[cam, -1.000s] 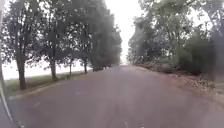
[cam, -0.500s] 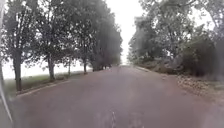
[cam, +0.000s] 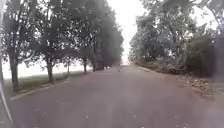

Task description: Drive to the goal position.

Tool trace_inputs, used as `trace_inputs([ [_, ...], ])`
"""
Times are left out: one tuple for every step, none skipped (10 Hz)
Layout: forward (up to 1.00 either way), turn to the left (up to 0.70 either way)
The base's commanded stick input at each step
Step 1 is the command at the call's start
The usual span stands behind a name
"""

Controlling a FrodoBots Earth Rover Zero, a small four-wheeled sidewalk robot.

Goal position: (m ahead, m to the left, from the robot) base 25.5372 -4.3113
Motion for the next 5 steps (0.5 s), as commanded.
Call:
trace_inputs([
  [0.70,0.00],
  [0.70,0.00],
  [0.70,0.00],
  [0.70,0.00],
  [0.70,0.00],
])
